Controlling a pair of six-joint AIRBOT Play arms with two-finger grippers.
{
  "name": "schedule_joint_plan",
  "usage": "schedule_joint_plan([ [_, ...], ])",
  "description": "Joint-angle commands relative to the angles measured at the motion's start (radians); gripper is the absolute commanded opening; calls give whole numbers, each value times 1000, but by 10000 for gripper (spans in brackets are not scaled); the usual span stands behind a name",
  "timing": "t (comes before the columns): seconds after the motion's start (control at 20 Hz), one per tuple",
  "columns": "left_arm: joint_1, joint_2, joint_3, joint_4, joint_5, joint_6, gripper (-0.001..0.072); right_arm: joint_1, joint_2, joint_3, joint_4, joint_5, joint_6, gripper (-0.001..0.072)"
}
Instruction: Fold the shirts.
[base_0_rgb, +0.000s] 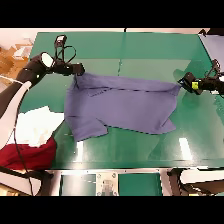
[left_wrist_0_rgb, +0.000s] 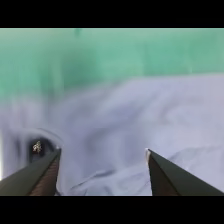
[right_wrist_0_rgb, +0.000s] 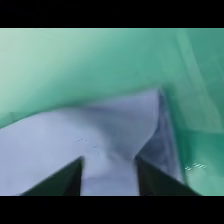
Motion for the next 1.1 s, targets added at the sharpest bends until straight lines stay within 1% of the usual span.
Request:
schedule_joint_plan([
  [0.0,53,-15,88,-18,-244,6,599,-71,-13,61,-32,188,-26,400],
  [0.05,82,-15,127,-18,-359,5,599,-103,1,67,-31,259,-21,397],
  [0.1,109,-15,157,-22,-452,5,599,-137,20,62,-35,323,-19,355],
  [0.15,133,-15,178,-31,-530,5,599,-172,48,42,-36,380,-19,271],
  [0.25,178,-8,179,-90,-645,9,599,-232,124,-50,-39,435,-9,260],
  [0.4,204,-7,177,-124,-772,33,598,-308,272,-264,-59,450,20,265],
  [0.5,204,9,154,-127,-814,40,599,-341,368,-432,-80,445,39,273],
  [0.55,204,22,139,-127,-819,45,599,-346,399,-509,-79,436,39,298],
  [0.6,204,32,128,-126,-818,52,599,-343,419,-583,-74,418,38,313],
  [0.65,203,40,119,-127,-814,52,599,-337,422,-643,-54,401,35,313],
  [0.75,204,50,115,-127,-814,51,599,-317,420,-741,13,330,-15,313],
  [0.9,204,55,115,-127,-808,51,599,-265,419,-810,74,210,-39,312],
  [1.05,203,55,115,-129,-792,50,599,-203,418,-809,159,110,-52,312],
])
